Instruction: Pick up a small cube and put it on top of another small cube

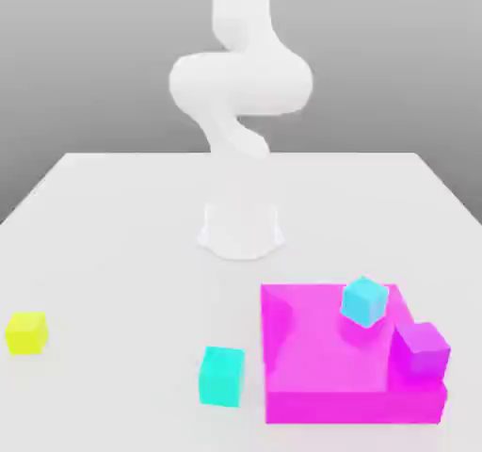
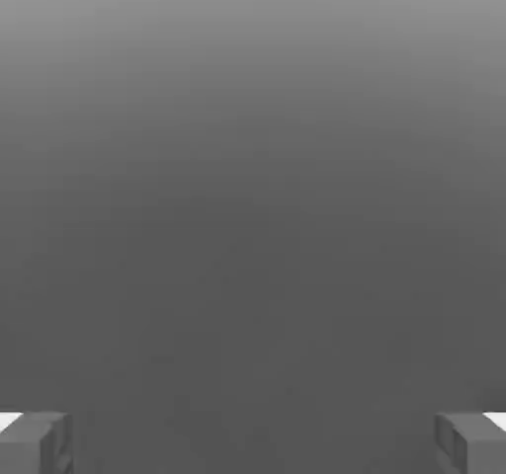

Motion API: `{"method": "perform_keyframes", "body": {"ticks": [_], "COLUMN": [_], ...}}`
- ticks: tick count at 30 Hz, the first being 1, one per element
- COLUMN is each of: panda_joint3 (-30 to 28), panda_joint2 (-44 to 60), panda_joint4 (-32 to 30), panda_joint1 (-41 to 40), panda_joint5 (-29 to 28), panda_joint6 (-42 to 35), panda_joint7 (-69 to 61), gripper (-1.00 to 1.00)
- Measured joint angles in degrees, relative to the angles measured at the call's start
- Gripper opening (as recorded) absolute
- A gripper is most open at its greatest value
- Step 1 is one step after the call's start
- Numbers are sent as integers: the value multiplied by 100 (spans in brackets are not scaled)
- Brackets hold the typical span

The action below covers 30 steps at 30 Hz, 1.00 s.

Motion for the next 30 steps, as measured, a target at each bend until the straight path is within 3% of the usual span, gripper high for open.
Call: {"method": "perform_keyframes", "body": {"ticks": [18, 30], "panda_joint3": [-1680, -2075], "panda_joint2": [2510, 4151], "panda_joint4": [-1209, -2009], "panda_joint1": [1603, 1948], "panda_joint5": [555, 824], "panda_joint6": [1402, 2332], "panda_joint7": [-4589, -7547], "gripper": [0, 0]}}
